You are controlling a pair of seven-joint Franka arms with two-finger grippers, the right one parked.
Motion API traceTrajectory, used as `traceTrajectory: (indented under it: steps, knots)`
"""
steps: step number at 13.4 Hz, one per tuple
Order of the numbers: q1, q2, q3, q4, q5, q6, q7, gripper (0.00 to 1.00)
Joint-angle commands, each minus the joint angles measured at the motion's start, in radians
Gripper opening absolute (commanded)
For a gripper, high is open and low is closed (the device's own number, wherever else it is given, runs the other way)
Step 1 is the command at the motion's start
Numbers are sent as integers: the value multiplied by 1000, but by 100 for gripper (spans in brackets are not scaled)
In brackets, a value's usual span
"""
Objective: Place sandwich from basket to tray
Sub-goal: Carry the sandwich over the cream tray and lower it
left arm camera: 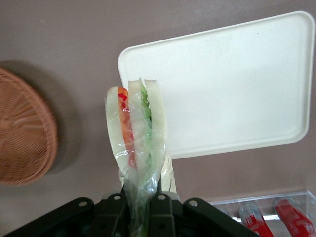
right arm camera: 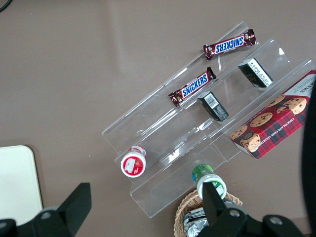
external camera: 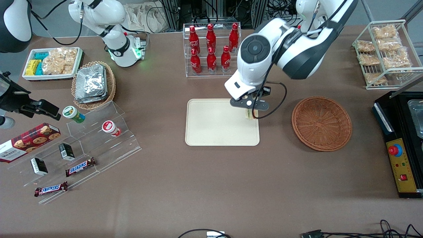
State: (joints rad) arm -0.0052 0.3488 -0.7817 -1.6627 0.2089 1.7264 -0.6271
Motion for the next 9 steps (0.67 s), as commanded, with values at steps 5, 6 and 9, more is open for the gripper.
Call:
traceTrajectory:
  steps: [5,6,9]
  knots:
    - [16,-2,93,-331,12,444,-8,0]
    - [10,9,98,-351,15,485,-8,0]
    - [8,62,105,-367,58,553,-14,0]
